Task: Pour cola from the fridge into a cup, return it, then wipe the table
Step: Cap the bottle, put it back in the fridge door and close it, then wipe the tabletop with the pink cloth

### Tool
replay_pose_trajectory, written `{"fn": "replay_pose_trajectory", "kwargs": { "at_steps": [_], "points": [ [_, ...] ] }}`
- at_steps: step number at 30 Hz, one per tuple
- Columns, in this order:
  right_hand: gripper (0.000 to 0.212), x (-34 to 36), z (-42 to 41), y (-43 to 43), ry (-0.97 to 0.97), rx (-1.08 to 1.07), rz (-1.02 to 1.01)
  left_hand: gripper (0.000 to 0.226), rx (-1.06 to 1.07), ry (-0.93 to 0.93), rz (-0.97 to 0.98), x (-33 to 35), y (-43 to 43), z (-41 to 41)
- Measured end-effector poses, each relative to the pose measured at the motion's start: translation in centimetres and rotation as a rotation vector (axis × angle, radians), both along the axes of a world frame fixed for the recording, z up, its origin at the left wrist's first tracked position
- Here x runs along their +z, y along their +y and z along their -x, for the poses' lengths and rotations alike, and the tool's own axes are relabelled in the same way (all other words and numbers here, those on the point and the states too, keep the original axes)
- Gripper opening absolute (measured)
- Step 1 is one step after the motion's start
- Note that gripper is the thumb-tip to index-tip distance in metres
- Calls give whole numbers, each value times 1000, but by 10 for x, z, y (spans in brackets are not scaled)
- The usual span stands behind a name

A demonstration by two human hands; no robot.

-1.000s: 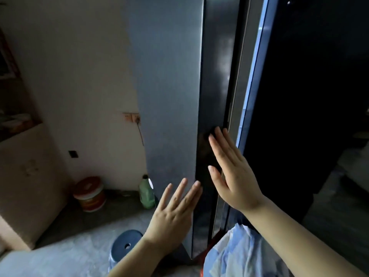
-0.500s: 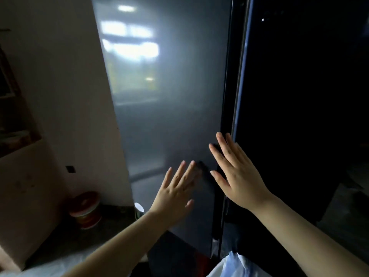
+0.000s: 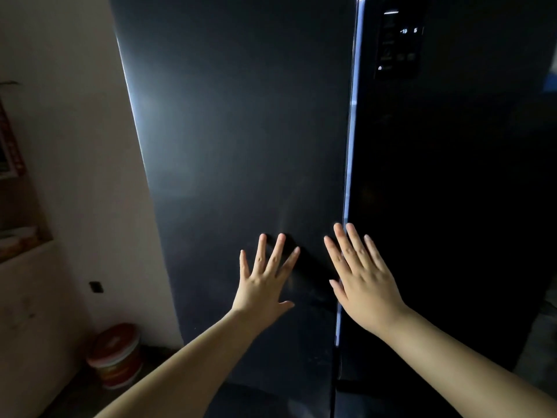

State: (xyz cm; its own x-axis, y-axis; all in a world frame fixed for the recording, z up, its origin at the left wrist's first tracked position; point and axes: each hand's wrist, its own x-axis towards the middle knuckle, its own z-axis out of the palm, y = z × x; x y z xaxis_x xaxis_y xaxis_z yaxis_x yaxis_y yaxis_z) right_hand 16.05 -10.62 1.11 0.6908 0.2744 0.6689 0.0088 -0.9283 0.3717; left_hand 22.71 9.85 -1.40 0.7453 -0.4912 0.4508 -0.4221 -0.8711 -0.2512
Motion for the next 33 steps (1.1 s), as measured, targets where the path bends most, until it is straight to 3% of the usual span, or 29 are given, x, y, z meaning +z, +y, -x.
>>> {"fn": "replay_pose_trajectory", "kwargs": {
  "at_steps": [9,18,25,30,33],
  "points": [
    [97,-4,-70,-25,102,-97,3,114,113,53,4,0,-44,-38],
    [106,-2,-69,-20,122,-130,6,109,127,12,4,-1,-45,-36],
    [81,-7,-46,14,177,46,-244,85,45,114,193,1,-11,-6],
    [58,-41,-32,92,301,409,-381,61,118,129,475,-24,77,43],
    [45,-57,-26,154,384,582,-408,52,234,169,528,-45,141,84]
  ]
}}
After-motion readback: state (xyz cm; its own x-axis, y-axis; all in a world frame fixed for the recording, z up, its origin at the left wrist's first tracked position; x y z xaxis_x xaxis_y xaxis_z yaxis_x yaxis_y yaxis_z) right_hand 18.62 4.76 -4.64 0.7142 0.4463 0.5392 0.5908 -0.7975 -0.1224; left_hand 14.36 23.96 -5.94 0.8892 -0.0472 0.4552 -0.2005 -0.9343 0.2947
